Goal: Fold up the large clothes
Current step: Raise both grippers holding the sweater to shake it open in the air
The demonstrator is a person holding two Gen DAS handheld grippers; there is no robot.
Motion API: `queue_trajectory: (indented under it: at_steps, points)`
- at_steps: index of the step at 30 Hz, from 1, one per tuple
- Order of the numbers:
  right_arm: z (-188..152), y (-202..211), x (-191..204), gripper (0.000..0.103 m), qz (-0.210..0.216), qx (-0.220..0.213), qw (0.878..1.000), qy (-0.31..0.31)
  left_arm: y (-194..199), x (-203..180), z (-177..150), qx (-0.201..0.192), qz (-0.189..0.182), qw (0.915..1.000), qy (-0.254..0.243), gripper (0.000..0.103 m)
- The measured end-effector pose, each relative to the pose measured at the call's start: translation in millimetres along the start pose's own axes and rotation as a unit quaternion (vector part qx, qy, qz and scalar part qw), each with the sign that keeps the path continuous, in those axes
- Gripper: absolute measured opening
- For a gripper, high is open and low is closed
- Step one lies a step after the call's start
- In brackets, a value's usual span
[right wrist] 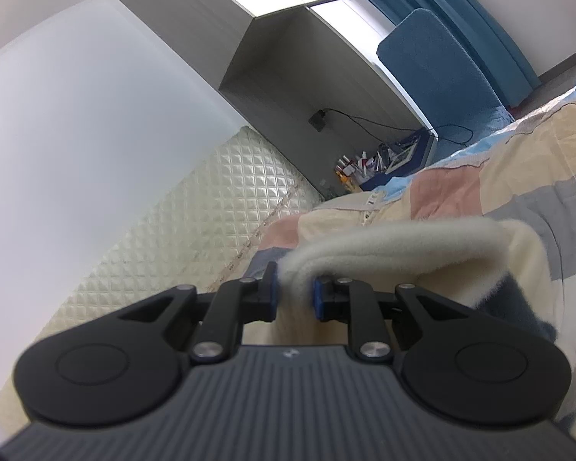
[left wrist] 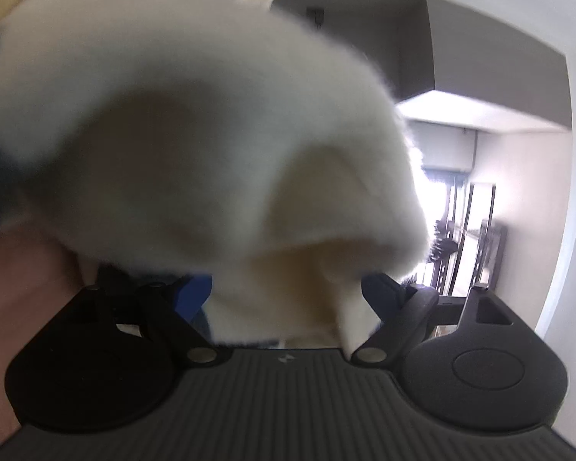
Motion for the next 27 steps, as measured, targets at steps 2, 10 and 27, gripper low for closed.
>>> queue_trajectory:
  at_steps: [2, 10, 27]
  points:
    - [0, 1, -2, 0.021, 0.002, -0.004, 1.000, -0.003, 3, 1, 5, -0.021, -0.004, 0.9997, 0.007, 0.088]
    - [4, -3, -13, 0.021, -0.002, -0.008, 1.000, -0.025, 21, 4, 34, -0.080, 0.005, 0.9968, 0.005, 0.088]
    - [-18, -2, -52, 0.021, -0.121, 0.009, 0.992, -0.030, 14, 13, 33, -0.084, 0.099, 0.9785, -0.160, 0.048]
Point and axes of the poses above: each gripper's, at about its wrist camera, not at the fingertips, and y roughly against the way its jaws point, x to its left, z to its top, the point moved 4 cm from there along -y, roughly the way its jaws point, and after that the axes turned 12 degrees about -x, right-handed, at the moved point
